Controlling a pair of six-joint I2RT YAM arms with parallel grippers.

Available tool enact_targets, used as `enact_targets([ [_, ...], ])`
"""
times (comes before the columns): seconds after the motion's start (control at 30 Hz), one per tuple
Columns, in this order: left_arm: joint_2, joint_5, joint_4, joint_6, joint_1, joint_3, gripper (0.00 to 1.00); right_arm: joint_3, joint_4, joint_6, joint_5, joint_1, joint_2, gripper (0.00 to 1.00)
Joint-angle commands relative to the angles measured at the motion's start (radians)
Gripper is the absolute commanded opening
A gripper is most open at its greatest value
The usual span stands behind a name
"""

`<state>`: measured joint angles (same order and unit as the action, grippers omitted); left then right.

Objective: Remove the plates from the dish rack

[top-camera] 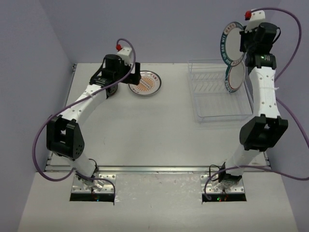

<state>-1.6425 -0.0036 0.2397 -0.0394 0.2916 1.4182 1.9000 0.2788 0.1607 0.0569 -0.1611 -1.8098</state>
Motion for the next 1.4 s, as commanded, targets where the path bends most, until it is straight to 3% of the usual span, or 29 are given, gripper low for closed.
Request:
enact_targets([
  [0.0, 0.115, 0.507, -0.162, 0.145, -0.118, -0.009, 0.94, -0.026, -0.013, -0.083, -0.404, 0.021, 0.171, 0.0],
  [0.07, 0.112, 0.626, -0.183, 0.166, -0.121, 0.002, 0.91, -0.08, 0.036, -0.088, -0.594, 0.051, 0.209, 0.01],
  [0.13, 0.092, 0.711, -0.186, 0.224, -0.121, 0.018, 0.89, -0.12, 0.075, -0.11, -0.68, 0.107, 0.239, 0.0],
  [0.37, 0.079, 0.88, -0.283, 0.363, -0.117, -0.009, 0.84, -0.265, 0.053, -0.282, -0.836, 0.303, 0.305, 0.0],
  [0.53, 0.079, 0.845, -0.276, 0.356, -0.103, -0.031, 0.76, -0.277, 0.045, -0.372, -0.869, 0.376, 0.281, 0.0],
  [0.7, 0.052, 0.777, -0.186, 0.283, -0.095, -0.061, 0.48, -0.321, -0.003, -0.458, -0.905, 0.382, 0.256, 0.0],
  [1.1, -0.009, 0.869, -0.165, 0.277, -0.094, -0.093, 0.31, -0.338, -0.029, -0.486, -0.897, 0.384, 0.231, 0.0],
  [1.27, -0.054, 0.898, -0.103, 0.251, -0.094, -0.059, 0.0, -0.334, -0.003, -0.458, -0.872, 0.384, 0.227, 0.0],
  [1.37, -0.071, 0.883, -0.085, 0.254, -0.097, -0.044, 0.0, -0.327, 0.033, -0.431, -0.837, 0.383, 0.225, 0.17],
])
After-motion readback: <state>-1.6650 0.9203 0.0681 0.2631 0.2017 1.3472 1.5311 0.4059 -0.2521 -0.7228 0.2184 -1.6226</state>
